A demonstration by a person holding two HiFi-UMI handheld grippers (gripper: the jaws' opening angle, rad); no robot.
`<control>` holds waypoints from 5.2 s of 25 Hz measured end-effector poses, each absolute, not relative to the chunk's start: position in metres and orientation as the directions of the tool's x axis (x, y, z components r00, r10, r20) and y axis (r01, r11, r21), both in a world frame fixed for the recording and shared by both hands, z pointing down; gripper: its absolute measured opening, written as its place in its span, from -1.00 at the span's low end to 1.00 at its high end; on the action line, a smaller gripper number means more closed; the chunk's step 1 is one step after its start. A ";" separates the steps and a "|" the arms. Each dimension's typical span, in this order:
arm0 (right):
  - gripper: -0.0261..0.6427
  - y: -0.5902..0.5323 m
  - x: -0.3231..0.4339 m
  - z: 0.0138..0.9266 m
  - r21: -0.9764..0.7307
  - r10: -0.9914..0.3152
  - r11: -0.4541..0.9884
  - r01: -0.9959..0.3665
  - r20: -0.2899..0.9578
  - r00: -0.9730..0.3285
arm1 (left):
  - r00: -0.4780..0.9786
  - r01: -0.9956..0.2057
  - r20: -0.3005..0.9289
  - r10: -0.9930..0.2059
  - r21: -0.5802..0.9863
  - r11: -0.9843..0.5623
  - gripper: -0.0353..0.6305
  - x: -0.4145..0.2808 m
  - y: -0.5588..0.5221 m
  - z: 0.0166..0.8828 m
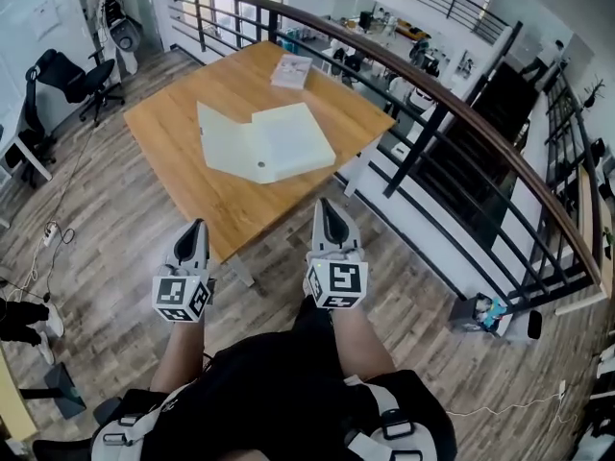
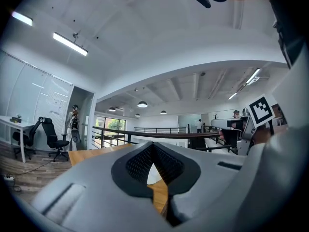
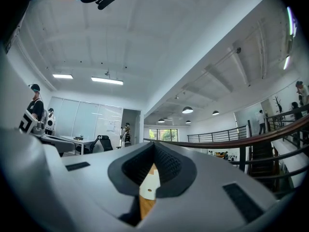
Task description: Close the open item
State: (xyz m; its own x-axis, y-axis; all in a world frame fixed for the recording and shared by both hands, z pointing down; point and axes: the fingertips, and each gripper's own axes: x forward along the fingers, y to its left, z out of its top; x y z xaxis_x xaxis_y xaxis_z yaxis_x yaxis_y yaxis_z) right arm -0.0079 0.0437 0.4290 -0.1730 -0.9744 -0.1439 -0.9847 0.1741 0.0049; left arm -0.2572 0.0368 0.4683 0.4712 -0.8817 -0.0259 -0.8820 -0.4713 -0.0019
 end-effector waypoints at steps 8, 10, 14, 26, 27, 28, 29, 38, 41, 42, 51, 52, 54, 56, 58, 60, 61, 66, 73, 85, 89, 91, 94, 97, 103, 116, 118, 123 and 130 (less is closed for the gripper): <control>-0.91 -0.047 0.035 0.430 -0.030 -0.970 0.195 -0.980 -0.153 -0.188 | 0.448 -0.894 -0.021 -0.894 -0.033 -0.447 -0.89 -0.219 -0.048 0.458; -0.91 -0.071 0.048 0.430 -0.035 -0.969 0.202 -0.979 -0.149 -0.195 | 0.448 -0.893 -0.013 -0.894 -0.037 -0.448 -0.89 -0.204 -0.069 0.456; -0.91 -0.118 0.075 0.427 -0.040 -0.967 0.222 -0.974 -0.136 -0.215 | 0.431 -0.902 0.003 -0.902 -0.038 -0.431 -0.89 -0.177 -0.112 0.451; -0.91 -0.223 0.147 0.432 -0.058 -0.945 0.324 -0.944 -0.069 -0.320 | 0.317 -0.945 0.069 -0.946 -0.064 -0.321 -0.89 -0.116 -0.203 0.445; -0.91 -0.228 0.151 0.433 -0.060 -0.941 0.336 -0.940 -0.063 -0.332 | 0.304 -0.949 0.071 -0.950 -0.065 -0.309 -0.89 -0.113 -0.207 0.444; -0.91 -0.233 0.155 0.435 -0.061 -0.938 0.346 -0.936 -0.057 -0.343 | 0.292 -0.953 0.075 -0.954 -0.067 -0.296 -0.89 -0.110 -0.208 0.444; -0.91 -0.237 0.160 0.437 -0.061 -0.935 0.354 -0.933 -0.051 -0.351 | 0.279 -0.956 0.080 -0.957 -0.070 -0.285 -0.89 -0.107 -0.210 0.444; -0.91 -0.273 0.173 0.446 -0.087 -0.931 0.364 -0.927 -0.030 -0.363 | 0.210 -0.966 0.131 -0.969 -0.123 -0.226 -0.89 -0.121 -0.233 0.446; -0.91 -0.282 0.177 0.449 -0.071 -0.931 0.365 -0.928 -0.013 -0.365 | 0.189 -0.967 0.115 -0.975 -0.151 -0.205 -0.89 -0.128 -0.239 0.438; -0.91 -0.285 0.176 0.452 -0.065 -0.929 0.370 -0.927 -0.001 -0.371 | 0.179 -0.966 0.115 -0.977 -0.165 -0.197 -0.89 -0.132 -0.244 0.437; -0.68 -0.303 0.171 0.508 -0.048 -0.913 0.368 -0.929 0.174 -0.370 | 0.031 -0.977 0.229 -0.973 -0.197 -0.077 -0.43 -0.210 -0.272 0.460; -0.68 -0.305 0.171 0.516 -0.047 -0.910 0.365 -0.930 0.193 -0.367 | 0.014 -0.979 0.244 -0.970 -0.193 -0.063 -0.43 -0.220 -0.272 0.464; -0.68 -0.309 0.171 0.531 -0.059 -0.904 0.359 -0.932 0.227 -0.362 | -0.020 -0.983 0.277 -0.961 -0.179 -0.031 -0.43 -0.239 -0.271 0.477; -0.68 -0.313 0.169 0.547 -0.079 -0.895 0.353 -0.932 0.261 -0.361 | -0.056 -0.989 0.313 -0.948 -0.151 0.009 -0.43 -0.258 -0.267 0.494; -0.68 -0.316 0.167 0.565 -0.095 -0.881 0.354 -0.931 0.300 -0.365 | -0.085 -0.992 0.347 -0.934 -0.118 0.046 -0.43 -0.272 -0.262 0.512; -0.68 -0.319 0.164 0.583 -0.108 -0.862 0.358 -0.927 0.343 -0.373 | -0.103 -0.993 0.377 -0.920 -0.100 0.070 -0.43 -0.281 -0.257 0.528; -0.68 -0.320 0.163 0.593 -0.114 -0.852 0.360 -0.926 0.365 -0.376 | -0.108 -0.993 0.393 -0.913 -0.094 0.077 -0.43 -0.284 -0.254 0.535; -0.68 -0.318 0.162 0.637 -0.140 -0.800 0.355 -0.924 0.466 -0.378 | -0.088 -0.995 0.472 -0.877 0.001 0.100 -0.43 -0.294 -0.240 0.573; -0.67 -0.319 0.150 0.686 -0.226 -0.714 0.336 -0.914 0.572 -0.404 | -0.013 -0.946 0.537 -0.844 0.266 0.183 -0.43 -0.308 -0.226 0.621; -0.62 -0.312 0.143 0.738 -0.383 -0.563 0.320 -0.866 0.658 -0.500 | 0.167 -0.828 0.406 -0.899 0.553 0.096 -0.81 -0.292 -0.234 0.633; -0.62 -0.310 0.135 0.741 -0.366 -0.527 0.345 -0.864 0.686 -0.501 | 0.207 -0.793 0.327 -0.922 0.608 0.038 -0.86 -0.283 -0.246 0.620; -0.62 -0.306 0.129 0.742 -0.382 -0.524 0.334 -0.862 0.685 -0.506 | 0.217 -0.809 0.311 -0.925 0.588 0.008 -0.86 -0.277 -0.251 0.613; -0.61 -0.305 0.119 0.742 -0.403 -0.524 0.335 -0.852 0.672 -0.524 | 0.279 -0.822 0.266 -0.923 0.564 -0.085 -0.86 -0.251 -0.265 0.591; -0.61 -0.307 0.108 0.742 -0.423 -0.516 0.347 -0.837 0.659 -0.547 | 0.363 -0.813 0.227 -0.904 0.551 -0.188 -0.84 -0.224 -0.277 0.574; -0.60 -0.307 0.093 0.742 -0.463 -0.497 0.359 -0.810 0.640 -0.586 | 0.550 -0.774 0.238 -0.801 0.506 -0.381 -0.81 -0.158 -0.287 0.565; -0.60 -0.295 0.078 0.740 -0.495 -0.506 0.333 -0.803 0.625 -0.595 | 0.818 -0.575 0.368 -0.443 0.569 -0.588 -0.75 -0.014 -0.288 0.615; -0.60 -0.294 0.077 0.739 -0.493 -0.507 0.332 -0.805 0.626 -0.592 | 0.826 -0.564 0.397 -0.400 0.573 -0.595 -0.74 -0.003 -0.285 0.629; -0.60 -0.290 0.076 0.741 -0.499 -0.502 0.325 -0.803 0.629 -0.594 | 0.830 -0.545 0.471 -0.298 0.572 -0.612 -0.71 0.016 -0.279 0.664; -0.60 -0.289 0.074 0.741 -0.507 -0.498 0.335 -0.794 0.620 -0.606 | 0.727 -0.593 0.660 -0.189 0.463 -0.659 -0.70 0.039 -0.285 0.712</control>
State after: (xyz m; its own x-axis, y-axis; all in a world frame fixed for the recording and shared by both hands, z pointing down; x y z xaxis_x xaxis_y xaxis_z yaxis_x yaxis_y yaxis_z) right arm 0.0744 -0.2894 0.7407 -0.6059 -0.4979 0.6205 -0.7943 0.3348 -0.5070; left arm 0.0389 -0.2849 0.7116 0.7267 -0.1893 0.6604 -0.5926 -0.6590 0.4632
